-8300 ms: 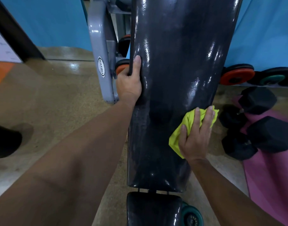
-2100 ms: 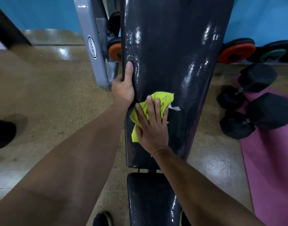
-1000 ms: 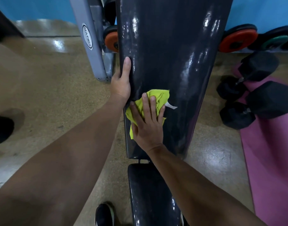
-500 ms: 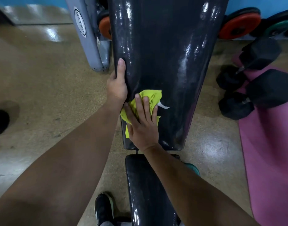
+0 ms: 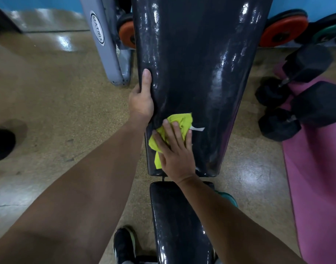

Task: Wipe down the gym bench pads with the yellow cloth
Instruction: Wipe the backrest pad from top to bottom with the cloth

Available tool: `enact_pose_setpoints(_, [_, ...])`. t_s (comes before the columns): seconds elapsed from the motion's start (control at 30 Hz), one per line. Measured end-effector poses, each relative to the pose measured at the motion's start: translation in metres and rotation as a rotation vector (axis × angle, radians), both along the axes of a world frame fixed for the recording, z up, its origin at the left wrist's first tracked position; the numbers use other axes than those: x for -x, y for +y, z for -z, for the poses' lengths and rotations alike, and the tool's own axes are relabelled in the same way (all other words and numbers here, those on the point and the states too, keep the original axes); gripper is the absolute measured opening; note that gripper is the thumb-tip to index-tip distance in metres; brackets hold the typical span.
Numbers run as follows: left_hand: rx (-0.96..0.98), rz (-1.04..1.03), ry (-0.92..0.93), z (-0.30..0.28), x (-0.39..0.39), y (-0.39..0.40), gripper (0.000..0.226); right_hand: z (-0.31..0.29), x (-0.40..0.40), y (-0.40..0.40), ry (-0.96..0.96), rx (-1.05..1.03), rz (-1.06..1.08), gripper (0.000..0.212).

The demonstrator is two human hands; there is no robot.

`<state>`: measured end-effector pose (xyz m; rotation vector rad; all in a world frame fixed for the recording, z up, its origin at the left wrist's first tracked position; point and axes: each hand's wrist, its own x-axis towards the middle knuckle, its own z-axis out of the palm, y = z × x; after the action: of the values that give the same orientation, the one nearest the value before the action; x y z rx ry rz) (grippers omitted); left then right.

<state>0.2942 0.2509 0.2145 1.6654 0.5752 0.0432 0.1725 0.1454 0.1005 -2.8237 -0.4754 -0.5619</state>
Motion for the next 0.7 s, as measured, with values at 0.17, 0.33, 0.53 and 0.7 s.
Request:
enact_pose_setpoints(0.17, [0.018, 0.004, -0.01, 0.003, 0.001, 0.0, 0.033, -0.006, -0.004, 0.008, 0.002, -0.096, 0.118, 0.064])
enact_pose_setpoints(0.33, [0.014, 0.008, -0.022, -0.002, 0.001, -0.001, 0.03, -0.004, -0.006, 0.002, -0.02, -0.019, 0.02, 0.061])
enact_pose_setpoints(0.53, [0.019, -0.002, -0.021, 0.0, 0.002, -0.001, 0.032, -0.018, -0.015, 0.003, -0.036, -0.085, 0.128, 0.069])
enact_pose_setpoints(0.7, [0.012, -0.017, -0.032, -0.008, 0.002, -0.005, 0.027, -0.014, -0.016, -0.003, -0.023, -0.04, 0.052, 0.067])
